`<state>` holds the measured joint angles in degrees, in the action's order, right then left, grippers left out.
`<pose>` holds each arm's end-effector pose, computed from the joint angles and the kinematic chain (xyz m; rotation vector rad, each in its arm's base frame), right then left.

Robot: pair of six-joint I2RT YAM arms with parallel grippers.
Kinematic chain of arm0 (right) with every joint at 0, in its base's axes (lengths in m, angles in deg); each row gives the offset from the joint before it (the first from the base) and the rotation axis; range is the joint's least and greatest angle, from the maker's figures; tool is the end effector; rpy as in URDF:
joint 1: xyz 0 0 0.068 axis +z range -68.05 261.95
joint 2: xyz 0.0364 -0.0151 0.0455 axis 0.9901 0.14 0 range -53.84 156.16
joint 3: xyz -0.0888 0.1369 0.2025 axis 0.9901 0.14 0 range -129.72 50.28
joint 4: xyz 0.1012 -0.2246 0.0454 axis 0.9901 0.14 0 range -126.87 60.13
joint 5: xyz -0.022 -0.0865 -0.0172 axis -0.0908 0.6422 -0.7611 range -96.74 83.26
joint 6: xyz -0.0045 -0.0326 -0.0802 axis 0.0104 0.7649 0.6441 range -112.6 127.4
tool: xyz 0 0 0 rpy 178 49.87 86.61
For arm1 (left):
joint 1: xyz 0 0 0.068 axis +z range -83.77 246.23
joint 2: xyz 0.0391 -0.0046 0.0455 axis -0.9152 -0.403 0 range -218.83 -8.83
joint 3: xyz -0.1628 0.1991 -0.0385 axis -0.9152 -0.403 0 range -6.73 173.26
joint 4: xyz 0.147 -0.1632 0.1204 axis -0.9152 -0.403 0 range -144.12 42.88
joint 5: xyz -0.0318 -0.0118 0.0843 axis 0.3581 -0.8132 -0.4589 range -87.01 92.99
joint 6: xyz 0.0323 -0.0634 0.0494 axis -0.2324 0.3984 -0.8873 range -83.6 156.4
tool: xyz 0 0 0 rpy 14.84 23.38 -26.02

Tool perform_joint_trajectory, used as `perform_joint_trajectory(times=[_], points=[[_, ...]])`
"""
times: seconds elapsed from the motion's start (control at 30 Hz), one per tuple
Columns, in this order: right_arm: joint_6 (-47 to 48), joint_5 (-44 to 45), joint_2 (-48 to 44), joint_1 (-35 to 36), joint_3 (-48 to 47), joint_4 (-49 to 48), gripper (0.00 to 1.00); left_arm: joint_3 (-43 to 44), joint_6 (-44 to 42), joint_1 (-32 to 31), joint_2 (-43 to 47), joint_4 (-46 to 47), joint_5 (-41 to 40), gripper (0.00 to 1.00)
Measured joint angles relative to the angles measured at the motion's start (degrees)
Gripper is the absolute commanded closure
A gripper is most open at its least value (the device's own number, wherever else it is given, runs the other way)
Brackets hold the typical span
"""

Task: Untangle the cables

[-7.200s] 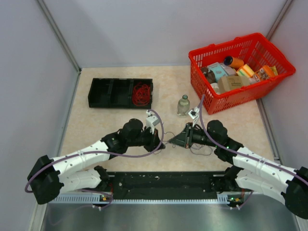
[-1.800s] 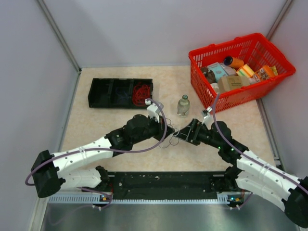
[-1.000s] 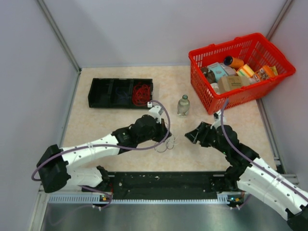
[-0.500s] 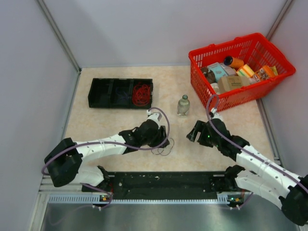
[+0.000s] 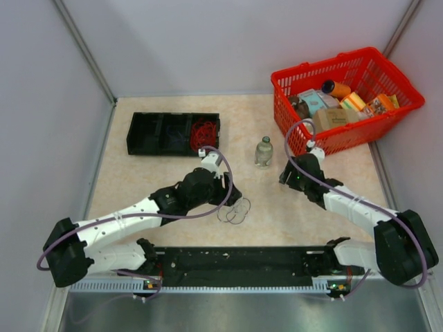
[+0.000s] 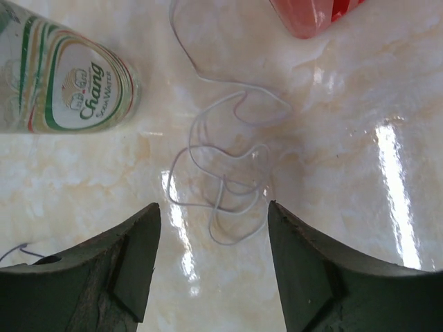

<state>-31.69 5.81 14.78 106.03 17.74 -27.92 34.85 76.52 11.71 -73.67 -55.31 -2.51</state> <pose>0.2420 0.0899 0.1528 0.4127 2.3149 0.2891 0.1683 -0.2233 0.2252 0.2214 2.2338 -0.8519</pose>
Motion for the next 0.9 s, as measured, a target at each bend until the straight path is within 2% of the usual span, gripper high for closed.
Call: perform_joint_trajectory(times=[0.13, 0.27, 0.33, 0.37, 0.4, 0.53, 0.67, 0.8, 0.9], points=[[-0.4, 3.3, 3.1, 0.6, 1.5, -7.6, 0.41, -0.4, -0.3, 0.0, 2.3, 0.3, 0.0, 0.37], [-2.4, 7.2, 6.5, 0.9, 1.5, -11.8, 0.70, -1.7, -0.4, 0.0, 2.4, 0.4, 0.9, 0.38], [-3.8, 9.2, 8.5, 0.5, 1.5, -12.2, 0.81, -2.1, -0.4, 0.0, 2.4, 0.3, 1.5, 0.38], [-4.4, 9.9, 9.0, 0.5, 1.5, -12.2, 0.93, -2.2, -0.4, 0.0, 2.4, 0.4, 1.6, 0.38], [-5.2, 10.6, 9.2, 0.6, 1.9, -12.5, 0.99, -2.3, -0.4, 0.0, 2.5, 0.4, 1.6, 0.38], [-6.1, 12.2, 8.6, 1.6, 2.8, -11.3, 1.00, -2.3, -1.3, 0.0, 3.2, 0.1, 1.6, 0.38], [-5.3, 12.5, 1.4, 6.6, 3.1, -6.9, 1.00, -2.3, -2.7, 0.0, 4.6, -0.1, 1.8, 0.36], [-2.9, 5.6, -10.5, 8.0, 4.2, -5.5, 1.00, -2.2, -4.6, 0.0, 5.3, 0.3, 3.5, 0.30], [0.1, -3.9, -19.1, 8.0, 5.9, -6.0, 1.00, -2.2, -5.8, 0.0, 5.4, 1.6, 5.7, 0.25]])
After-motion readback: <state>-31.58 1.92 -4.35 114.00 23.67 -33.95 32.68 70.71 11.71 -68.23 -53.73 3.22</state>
